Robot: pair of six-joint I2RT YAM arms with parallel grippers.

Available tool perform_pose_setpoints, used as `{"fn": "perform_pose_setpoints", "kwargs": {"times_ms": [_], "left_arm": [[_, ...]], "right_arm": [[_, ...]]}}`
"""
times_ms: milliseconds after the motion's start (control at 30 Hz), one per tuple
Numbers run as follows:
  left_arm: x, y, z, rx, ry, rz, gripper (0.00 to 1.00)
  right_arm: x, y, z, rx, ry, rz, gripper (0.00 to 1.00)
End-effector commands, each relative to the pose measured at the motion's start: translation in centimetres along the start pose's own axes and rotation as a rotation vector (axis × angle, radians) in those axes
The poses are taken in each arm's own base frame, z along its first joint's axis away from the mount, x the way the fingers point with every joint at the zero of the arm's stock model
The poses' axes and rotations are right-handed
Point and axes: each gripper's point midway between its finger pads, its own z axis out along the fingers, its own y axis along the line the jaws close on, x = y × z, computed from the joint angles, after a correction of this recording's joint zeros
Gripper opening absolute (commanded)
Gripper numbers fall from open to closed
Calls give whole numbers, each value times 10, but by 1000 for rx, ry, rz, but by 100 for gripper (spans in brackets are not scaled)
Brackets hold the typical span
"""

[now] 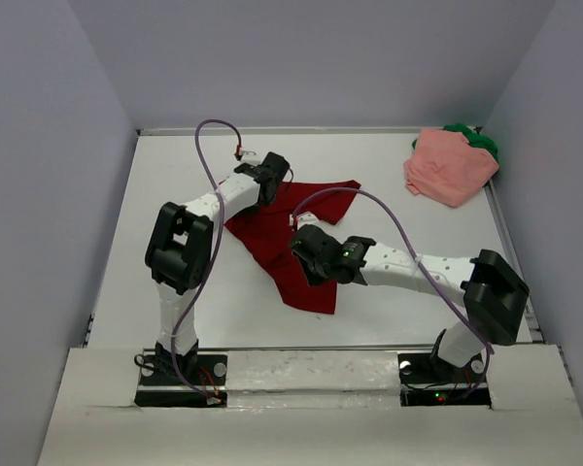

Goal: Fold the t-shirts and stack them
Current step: Flatten the tshirt out

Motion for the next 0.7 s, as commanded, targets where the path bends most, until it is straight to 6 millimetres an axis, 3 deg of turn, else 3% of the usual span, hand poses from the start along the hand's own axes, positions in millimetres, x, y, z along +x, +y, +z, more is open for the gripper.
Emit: {"fn": "perform_pose_setpoints", "kwargs": {"times_ms": [0,133,200,233,267,300,367,400,533,667], "left_arm": [[-50,40,-39,17,-125,-124,0],[-79,62,-74,187,-232,-244,0],[-86,68,-83,261,-272,-263,0],[-81,71,-80,282,-271,-265,0],[-92,75,-88,368,-302,-303,0],[-86,74,-84,391,-299,-288,0],[-89,82,-83,414,-311,-300,0],[-87,89,-73,403,-296,-313,0],[-81,87,-55,421,-224,-337,0],[-88,94,-40,404,-186,-380,0]], "right_arm": [[2,7,13,-4,-25,42,0],[3,13,18,-55,-60,43,0],[-11,32,11,-203,-113,68,0],[-12,35,10,-240,-124,89,0],[-13,31,13,-274,-136,118,0],[-10,44,5,-357,-123,124,0],[-6,49,2,-406,-105,139,0],[-5,51,0,-419,-94,150,0],[6,47,4,-374,-20,210,0],[16,44,-1,-357,24,269,0]]}}
